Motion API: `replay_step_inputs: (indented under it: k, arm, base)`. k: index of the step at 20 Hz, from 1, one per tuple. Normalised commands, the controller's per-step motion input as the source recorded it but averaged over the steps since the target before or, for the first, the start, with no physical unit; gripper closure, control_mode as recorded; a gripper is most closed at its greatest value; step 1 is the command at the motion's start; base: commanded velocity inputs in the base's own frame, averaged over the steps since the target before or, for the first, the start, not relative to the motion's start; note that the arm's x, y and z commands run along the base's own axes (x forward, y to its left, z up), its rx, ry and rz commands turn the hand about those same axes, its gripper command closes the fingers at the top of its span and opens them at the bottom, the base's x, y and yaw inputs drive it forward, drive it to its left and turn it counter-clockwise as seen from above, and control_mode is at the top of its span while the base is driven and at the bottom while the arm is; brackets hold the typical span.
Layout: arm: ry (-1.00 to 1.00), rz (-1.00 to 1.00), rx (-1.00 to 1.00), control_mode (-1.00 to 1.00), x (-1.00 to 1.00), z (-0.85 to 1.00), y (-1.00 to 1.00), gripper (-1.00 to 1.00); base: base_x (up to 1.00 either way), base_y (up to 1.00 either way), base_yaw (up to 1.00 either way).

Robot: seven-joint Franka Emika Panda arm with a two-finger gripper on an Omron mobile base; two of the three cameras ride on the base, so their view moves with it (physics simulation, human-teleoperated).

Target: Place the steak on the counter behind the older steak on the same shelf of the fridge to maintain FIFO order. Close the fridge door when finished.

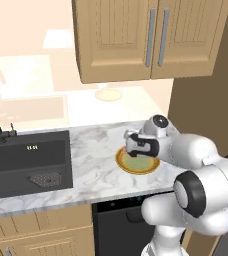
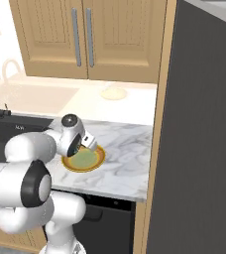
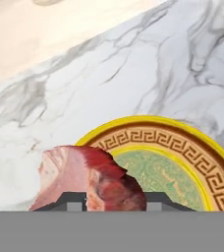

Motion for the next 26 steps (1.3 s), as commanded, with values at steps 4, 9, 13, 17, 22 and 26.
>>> replay_step_inputs:
  k: [4,9,13,17,22,26]
  arm:
    - [-0.2,0.0,0.0,-1.0,-0.74,0.0,0.04,1.0]
    - [-0.23,-0.03,0.0,-1.0,-0.85,0.42,0.06,1.0]
    - [-0.04,-0.05,0.0,-1.0,-0.56,0.88,0.17,1.0]
    - [-0.01,-0.06,0.01,-1.0,-0.51,0.55,0.13,1.0]
    - [-0.03,-0.03,0.0,-1.0,-0.52,0.12,0.0,1.0]
    - [-0.01,0.0,0.0,-1.0,-0.42,0.19,0.0,1.0]
  base:
    - [0.0,0.0,0.0]
    - [0.0,0.0,0.0]
    - [0.0,0.0,0.0]
    - [0.0,0.0,0.0]
    - [0.0,0.0,0.0]
    - [0.0,0.0,0.0]
